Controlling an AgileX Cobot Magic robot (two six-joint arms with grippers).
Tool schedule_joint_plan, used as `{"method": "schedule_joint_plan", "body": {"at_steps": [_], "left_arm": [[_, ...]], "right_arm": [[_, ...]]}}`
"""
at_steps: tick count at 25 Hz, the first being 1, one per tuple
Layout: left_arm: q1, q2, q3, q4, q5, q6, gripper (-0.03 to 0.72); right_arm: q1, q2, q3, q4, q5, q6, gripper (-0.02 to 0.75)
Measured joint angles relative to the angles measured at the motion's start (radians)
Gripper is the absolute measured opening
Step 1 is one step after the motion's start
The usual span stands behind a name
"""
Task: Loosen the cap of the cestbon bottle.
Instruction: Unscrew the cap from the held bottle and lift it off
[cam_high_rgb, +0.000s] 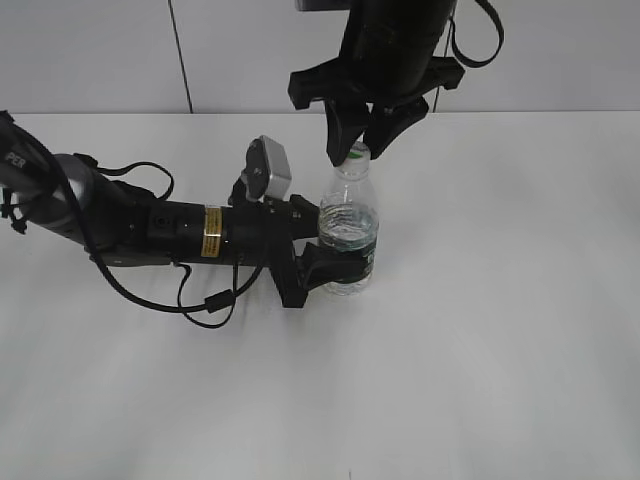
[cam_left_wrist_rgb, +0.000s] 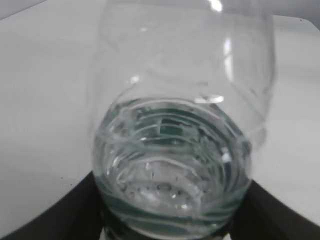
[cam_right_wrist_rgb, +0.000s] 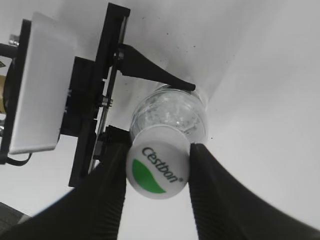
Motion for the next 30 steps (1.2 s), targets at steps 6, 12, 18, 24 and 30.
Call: {"method": "schedule_joint_plan", "body": {"at_steps": [6,12,18,24,30], "left_arm": [[0.000,0.000,0.000,0.000,0.000,0.000,0.419],[0.000,0.000,0.000,0.001,0.000,0.000,0.419],[0.000,0.000,0.000,0.001,0.000,0.000,0.419],[0.000,0.000,0.000,0.001,0.001,0.000,0.419],[0.000,0.000,0.000,0.001,0.001,0.000,0.419]], "right_arm": [[0.000,0.000,0.000,-0.002,0.000,-0.191,0.295],[0.000,0.000,0.000,0.001,0.000,-0.791,0.295],[0.000,0.000,0.000,0.001,0.000,-1.193,0.295],[0.002,0.000,0.000,-0.006,-0.001,-1.372,0.295],[0.002,0.000,0.000,0.000,-0.002,-1.377,0.295]]}}
